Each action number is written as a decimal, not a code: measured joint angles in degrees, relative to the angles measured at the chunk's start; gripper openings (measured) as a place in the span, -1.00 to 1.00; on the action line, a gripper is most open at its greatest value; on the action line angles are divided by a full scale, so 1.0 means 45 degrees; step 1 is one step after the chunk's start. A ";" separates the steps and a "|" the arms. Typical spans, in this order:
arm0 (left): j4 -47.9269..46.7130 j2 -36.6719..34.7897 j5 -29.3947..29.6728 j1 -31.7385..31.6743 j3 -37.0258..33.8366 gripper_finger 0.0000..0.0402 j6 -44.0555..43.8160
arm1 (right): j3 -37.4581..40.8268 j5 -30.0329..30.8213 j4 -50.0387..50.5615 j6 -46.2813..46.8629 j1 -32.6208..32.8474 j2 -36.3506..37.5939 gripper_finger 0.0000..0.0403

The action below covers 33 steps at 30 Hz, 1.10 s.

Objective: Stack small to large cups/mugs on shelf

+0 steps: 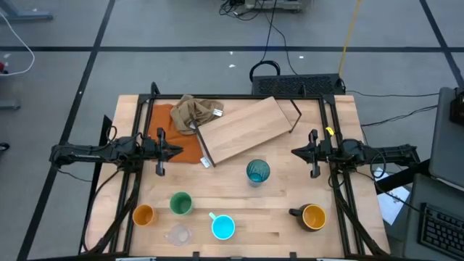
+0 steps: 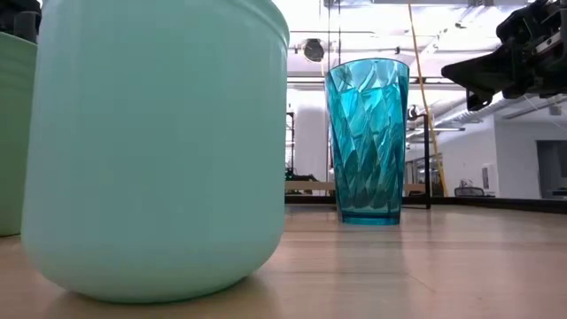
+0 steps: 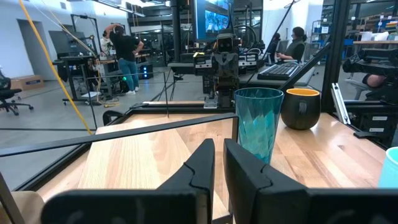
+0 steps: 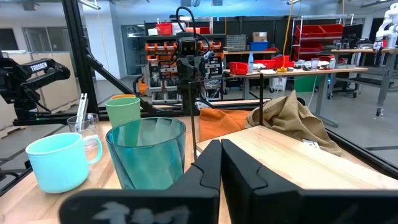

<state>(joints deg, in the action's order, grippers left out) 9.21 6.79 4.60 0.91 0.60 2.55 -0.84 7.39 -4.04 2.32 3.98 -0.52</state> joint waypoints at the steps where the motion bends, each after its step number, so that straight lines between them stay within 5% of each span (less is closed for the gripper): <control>1: 0.0000 0.0000 -0.0003 -0.0003 0.0000 -0.81 0.0000 | 0.0000 -0.0001 -0.0002 -0.0002 0.0000 0.0000 -1.00; 33: 0.0527 0.0005 0.0646 -0.0014 0.0000 -0.81 -0.0024 | 0.0000 0.0002 -0.0002 -0.0004 0.0000 -0.0004 -1.00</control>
<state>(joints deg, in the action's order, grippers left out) 11.58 6.81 7.51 0.84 0.60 2.44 -0.84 7.40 -4.05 2.31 3.98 -0.54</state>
